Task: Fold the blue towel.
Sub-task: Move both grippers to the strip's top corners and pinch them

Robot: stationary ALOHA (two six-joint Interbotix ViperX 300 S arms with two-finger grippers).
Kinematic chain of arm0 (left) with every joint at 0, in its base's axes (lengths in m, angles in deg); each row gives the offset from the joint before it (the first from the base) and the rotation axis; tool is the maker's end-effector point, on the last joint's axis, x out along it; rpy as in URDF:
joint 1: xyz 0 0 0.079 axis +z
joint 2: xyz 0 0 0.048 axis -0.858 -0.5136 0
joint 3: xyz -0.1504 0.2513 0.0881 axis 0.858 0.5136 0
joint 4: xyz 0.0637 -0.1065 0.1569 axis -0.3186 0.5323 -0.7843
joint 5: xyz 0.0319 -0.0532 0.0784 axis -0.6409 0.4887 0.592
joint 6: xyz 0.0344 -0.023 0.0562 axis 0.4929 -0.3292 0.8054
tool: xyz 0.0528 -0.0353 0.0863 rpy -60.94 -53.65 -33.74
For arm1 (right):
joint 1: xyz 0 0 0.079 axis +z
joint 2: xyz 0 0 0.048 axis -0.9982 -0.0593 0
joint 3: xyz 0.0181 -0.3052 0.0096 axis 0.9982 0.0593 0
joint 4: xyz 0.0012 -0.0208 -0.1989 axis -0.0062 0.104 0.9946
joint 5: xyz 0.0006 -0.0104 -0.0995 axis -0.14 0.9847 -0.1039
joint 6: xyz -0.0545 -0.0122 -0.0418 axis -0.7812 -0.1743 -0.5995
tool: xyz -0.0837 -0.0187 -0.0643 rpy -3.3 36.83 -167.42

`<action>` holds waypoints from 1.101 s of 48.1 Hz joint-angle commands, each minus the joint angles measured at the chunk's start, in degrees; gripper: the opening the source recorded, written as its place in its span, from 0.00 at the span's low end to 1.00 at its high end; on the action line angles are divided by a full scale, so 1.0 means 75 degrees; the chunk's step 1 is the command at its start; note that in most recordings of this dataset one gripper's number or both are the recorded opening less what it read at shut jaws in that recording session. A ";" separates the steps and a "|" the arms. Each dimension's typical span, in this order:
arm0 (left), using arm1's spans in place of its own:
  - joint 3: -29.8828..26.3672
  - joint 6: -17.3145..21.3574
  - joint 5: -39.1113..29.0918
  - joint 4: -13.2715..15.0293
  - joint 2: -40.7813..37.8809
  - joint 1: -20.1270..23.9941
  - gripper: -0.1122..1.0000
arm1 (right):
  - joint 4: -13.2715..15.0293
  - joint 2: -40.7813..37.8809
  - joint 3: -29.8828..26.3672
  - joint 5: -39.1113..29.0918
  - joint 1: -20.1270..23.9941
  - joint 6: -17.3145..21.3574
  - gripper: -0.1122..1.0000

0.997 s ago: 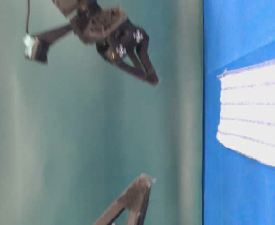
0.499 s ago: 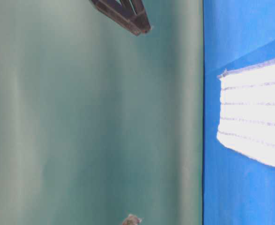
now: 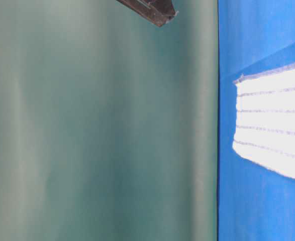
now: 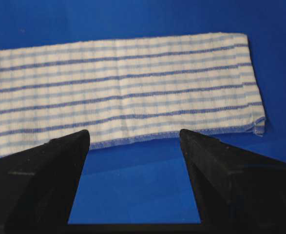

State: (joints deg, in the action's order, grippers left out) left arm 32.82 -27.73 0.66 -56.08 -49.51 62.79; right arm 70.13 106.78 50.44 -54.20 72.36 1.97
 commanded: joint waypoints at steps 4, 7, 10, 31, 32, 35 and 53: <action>-0.0152 0.0012 0.0094 -0.0023 -0.0141 0.0152 0.52 | -0.0012 -0.0094 -0.0164 0.0176 -0.0035 0.0000 0.85; -0.0223 0.0035 0.0117 -0.0023 -0.0281 0.0375 0.52 | -0.0012 -0.0223 -0.0223 0.0281 -0.0164 0.0000 0.85; -0.0328 0.0035 0.0164 -0.0023 -0.0504 0.0703 0.52 | 0.0012 -0.0434 -0.0328 0.0410 -0.0375 -0.0035 0.85; -0.2180 0.1160 0.0293 -0.0105 -0.3691 0.2367 0.52 | 0.0094 -0.2941 -0.1594 0.1090 -0.1898 -0.0117 0.85; -0.2320 0.1172 0.0293 -0.0105 -0.3938 0.2449 0.52 | 0.0094 -0.3082 -0.1641 0.1137 -0.1922 -0.0117 0.85; -0.2590 0.1172 0.0293 -0.0105 -0.4406 0.2613 0.52 | 0.0094 -0.3469 -0.1805 0.1277 -0.1980 -0.0117 0.85; -0.3586 0.1172 0.0902 -0.0105 -0.6352 0.2883 0.52 | 0.0000 -0.5086 -0.2320 0.2063 -0.2086 0.0000 0.85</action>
State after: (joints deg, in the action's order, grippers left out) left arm 7.51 -19.03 5.84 -56.70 -96.70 84.23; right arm 70.57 68.81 34.27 -40.58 56.89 1.88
